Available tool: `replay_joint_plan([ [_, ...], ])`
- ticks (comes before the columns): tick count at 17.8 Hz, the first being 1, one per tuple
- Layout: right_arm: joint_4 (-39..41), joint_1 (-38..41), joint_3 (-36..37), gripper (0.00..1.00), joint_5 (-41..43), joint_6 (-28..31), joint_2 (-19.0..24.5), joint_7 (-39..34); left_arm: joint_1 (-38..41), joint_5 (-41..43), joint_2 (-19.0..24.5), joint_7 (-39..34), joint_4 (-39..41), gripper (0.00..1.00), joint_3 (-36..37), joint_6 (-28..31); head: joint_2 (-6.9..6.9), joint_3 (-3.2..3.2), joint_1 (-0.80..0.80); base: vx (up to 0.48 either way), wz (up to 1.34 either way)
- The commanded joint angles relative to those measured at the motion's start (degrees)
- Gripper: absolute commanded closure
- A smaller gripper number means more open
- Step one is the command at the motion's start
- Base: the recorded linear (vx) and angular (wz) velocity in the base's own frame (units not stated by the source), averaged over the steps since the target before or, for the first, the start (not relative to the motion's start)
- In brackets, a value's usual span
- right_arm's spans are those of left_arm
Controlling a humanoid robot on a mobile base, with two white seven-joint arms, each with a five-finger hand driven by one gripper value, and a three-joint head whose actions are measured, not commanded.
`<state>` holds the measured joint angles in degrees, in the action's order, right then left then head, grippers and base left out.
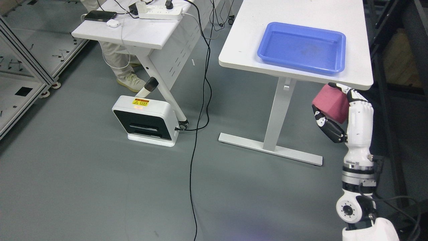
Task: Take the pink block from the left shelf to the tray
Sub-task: 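Carry the held pink cube toward the blue tray on the white table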
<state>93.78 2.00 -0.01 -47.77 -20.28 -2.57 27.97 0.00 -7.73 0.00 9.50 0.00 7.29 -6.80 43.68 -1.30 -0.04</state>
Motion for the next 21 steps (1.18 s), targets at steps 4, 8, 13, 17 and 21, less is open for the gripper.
replay_joint_plan([
  [4, 0.0, 0.0, 0.4, 0.94, -0.2, 0.0, -0.1, -2.6, 1.1, 0.0, 1.0, 0.0, 1.0, 0.00, 0.0, 0.0, 0.00, 0.00, 0.00, 0.253, 0.05],
  [8, 0.0, 0.4, -0.6, 0.93, -0.5, 0.0, -0.1, -6.4, 1.1, 0.0, 1.0, 0.0, 1.0, 0.00, 0.0, 0.0, 0.00, 0.00, 0.00, 0.269, -0.04],
  [13, 0.0, 0.8, -2.0, 0.93, -0.6, 0.2, 0.1, -10.7, 1.1, 0.0, 1.0, 0.0, 1.0, 0.00, 0.0, 0.0, 0.00, 0.00, 0.00, 0.268, -0.12],
  [17, -0.1, 0.5, -3.2, 0.91, -0.7, 0.2, 0.1, -17.9, 1.1, 0.0, 1.0, 0.0, 1.0, 0.00, 0.0, 0.0, 0.00, 0.00, 0.00, 0.254, -0.23],
  [21, -0.1, 0.6, -5.6, 0.91, -2.1, 0.2, 0.1, -19.5, 1.1, 0.0, 1.0, 0.0, 1.0, 0.00, 0.0, 0.0, 0.00, 0.00, 0.00, 0.225, -0.25],
])
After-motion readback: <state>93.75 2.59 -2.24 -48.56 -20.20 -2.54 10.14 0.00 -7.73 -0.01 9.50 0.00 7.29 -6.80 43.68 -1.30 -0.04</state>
